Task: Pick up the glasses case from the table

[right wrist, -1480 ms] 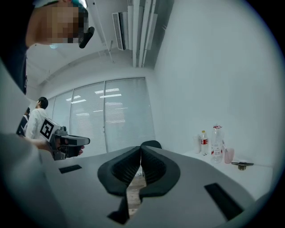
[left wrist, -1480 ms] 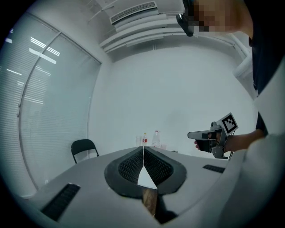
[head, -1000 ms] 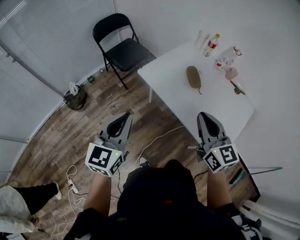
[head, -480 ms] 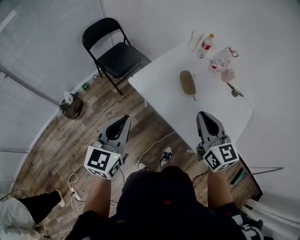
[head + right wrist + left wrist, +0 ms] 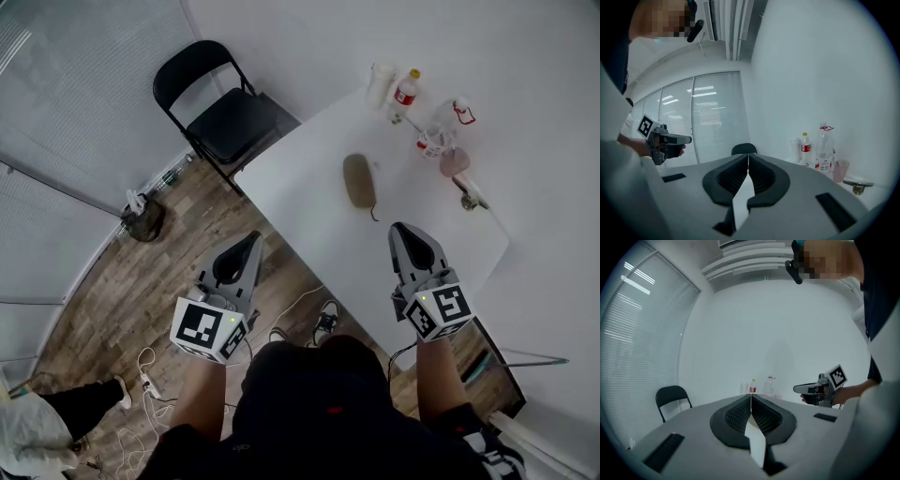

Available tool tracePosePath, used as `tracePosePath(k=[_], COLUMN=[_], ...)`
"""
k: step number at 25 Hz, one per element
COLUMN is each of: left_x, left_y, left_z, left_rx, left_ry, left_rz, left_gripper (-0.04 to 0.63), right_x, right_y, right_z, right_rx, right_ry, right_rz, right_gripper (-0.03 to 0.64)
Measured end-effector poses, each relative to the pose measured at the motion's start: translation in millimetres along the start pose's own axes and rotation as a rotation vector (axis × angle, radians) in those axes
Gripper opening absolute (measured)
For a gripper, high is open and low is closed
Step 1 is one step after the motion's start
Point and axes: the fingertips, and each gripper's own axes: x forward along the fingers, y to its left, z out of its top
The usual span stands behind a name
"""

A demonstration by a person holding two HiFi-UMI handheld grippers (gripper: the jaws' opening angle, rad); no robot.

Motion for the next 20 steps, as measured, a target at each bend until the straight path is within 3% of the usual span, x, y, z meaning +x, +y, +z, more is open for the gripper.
tracePosePath(k=[12,15,20], left_x=[50,57,56], left_y=[15,20,34], left_z=[-18,-21,-30], left_rx=[-0.028,-0.025,-0.034], left_ry=[0.034,0.040,0.048], left_rz=[0.008,0.003,0.007], left_gripper=[0.023,0.023,0.023], right_x=[57,80,132], right_y=[-49,-58,-82], right_z=[-45,-66,-115], right_rx=[-0.006,0.004,0.039], right_ry=[0.124,0.190,0.328], right_rz=[-0.040,-0.047,-0.094], right_gripper=[0.025,0.175,0.300])
